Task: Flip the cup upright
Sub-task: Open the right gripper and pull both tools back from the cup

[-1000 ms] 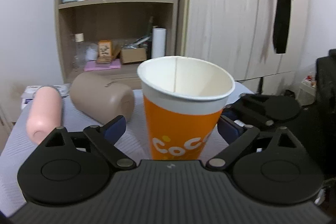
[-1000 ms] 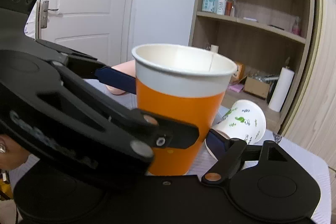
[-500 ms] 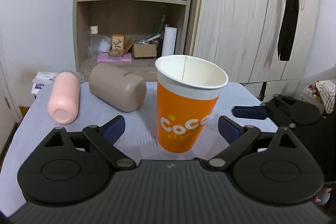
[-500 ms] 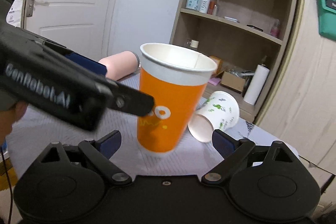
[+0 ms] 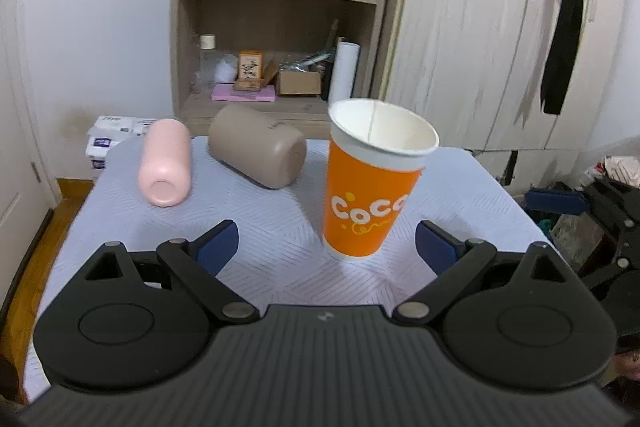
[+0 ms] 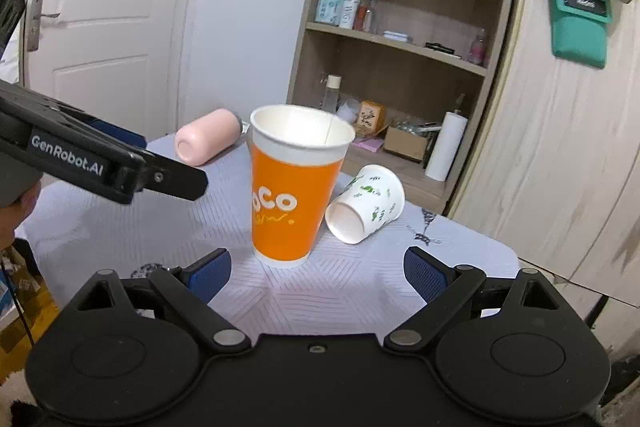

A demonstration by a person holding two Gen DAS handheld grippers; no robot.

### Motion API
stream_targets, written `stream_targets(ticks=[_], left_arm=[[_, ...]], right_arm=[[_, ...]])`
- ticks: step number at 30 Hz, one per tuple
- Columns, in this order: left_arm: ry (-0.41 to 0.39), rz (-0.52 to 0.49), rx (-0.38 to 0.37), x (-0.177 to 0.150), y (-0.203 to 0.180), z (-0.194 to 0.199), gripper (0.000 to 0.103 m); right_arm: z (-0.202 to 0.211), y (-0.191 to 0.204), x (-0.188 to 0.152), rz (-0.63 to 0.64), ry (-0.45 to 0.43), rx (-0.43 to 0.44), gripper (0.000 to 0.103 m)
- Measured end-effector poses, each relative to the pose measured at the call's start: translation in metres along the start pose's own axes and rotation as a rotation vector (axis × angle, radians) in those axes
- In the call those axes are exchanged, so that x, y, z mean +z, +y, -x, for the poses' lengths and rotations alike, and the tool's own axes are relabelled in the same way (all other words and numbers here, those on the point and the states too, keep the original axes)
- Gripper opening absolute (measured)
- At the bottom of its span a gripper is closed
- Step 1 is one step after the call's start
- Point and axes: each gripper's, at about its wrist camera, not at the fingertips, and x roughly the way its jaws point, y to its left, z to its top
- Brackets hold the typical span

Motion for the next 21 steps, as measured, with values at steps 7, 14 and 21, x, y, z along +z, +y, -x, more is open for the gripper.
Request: stream_targets(ticks=[7, 14, 21], left_arm=[[0.000, -0.008, 0.082, 0.014, 0.003, 0.025, 0.097], [0.000, -0.054, 0.113, 0.013, -0.002, 0.034, 0.103], [0.042, -0.038, 0.125, 0.009, -0.001, 0.037, 0.103]], right_arm=[[0.025, -0.001, 0.022, -0.055, -0.055, -0.050, 0.095], [0.034, -0.004, 0.024, -0.185, -0.063, -0.116, 0.098], [0.034, -0.001, 0.020, -0.259, -0.004, -0.231, 0.103]])
